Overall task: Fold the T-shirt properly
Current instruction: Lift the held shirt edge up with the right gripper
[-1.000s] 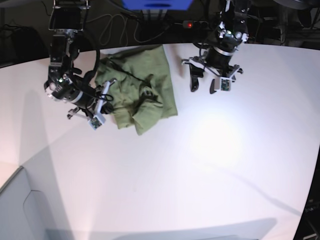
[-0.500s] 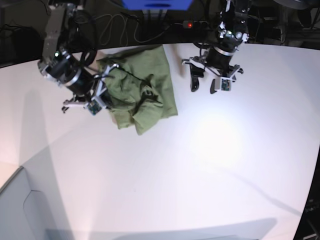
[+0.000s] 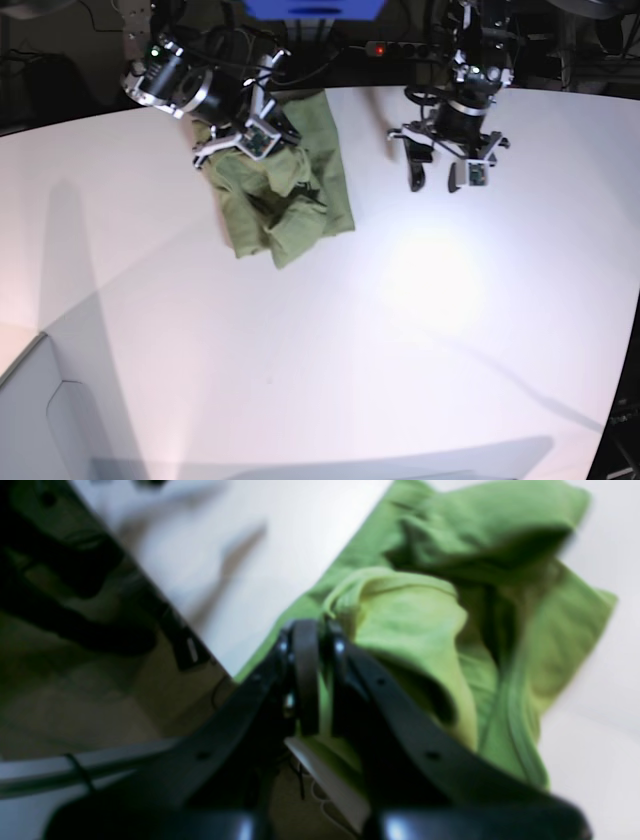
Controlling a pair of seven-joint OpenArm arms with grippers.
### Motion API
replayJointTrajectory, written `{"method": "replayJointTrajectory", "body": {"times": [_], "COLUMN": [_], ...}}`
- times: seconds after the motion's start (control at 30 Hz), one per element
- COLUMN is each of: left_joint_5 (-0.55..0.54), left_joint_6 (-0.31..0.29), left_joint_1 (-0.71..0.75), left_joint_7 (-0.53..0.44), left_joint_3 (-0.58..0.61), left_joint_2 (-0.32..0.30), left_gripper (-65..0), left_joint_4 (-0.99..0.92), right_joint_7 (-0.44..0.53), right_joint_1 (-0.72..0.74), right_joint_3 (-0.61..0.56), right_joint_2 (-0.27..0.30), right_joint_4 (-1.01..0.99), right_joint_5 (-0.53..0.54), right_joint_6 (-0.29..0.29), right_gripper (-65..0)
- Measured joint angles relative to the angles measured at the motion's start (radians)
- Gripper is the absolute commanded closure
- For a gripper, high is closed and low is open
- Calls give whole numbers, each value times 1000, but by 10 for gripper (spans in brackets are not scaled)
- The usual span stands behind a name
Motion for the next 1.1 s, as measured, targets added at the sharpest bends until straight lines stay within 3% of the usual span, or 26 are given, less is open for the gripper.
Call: {"method": "replayJointTrajectory", "body": {"times": [0.27,0.57,0.63,0.87,1.0,1.1], "left_joint_5": [0,-1,0,0,0,0], "left_joint_6": [-5,-7,-8,-9,-8,-8], "left_joint_1": [-25,-47,-45,-69,-63,-58], "left_joint_7": [-3,-4,-2,-3,-3,-3], "left_joint_3": [-86,-174,-195,-272,-290,-290], "left_joint_2": [-3,-5,-5,-5,-5,-5], "left_gripper": [-353,-353,-353,-354,-354,-354], "left_joint_4": [57,59,59,59,59,59], "right_joint_7": [1,0,5,3,2,11], "right_joint_1": [3,21,22,22,16,24], "right_joint_3": [-160,-180,-183,-175,-79,3], "right_joint_2": [89,145,153,178,161,108], "right_joint_4": [-29,-90,-90,-88,-36,1], "right_joint_5": [1,-1,-1,0,3,8], "right_joint_6": [0,0,0,0,0,0], "right_gripper": [-3,-13,-65,-342,-379,-382]}}
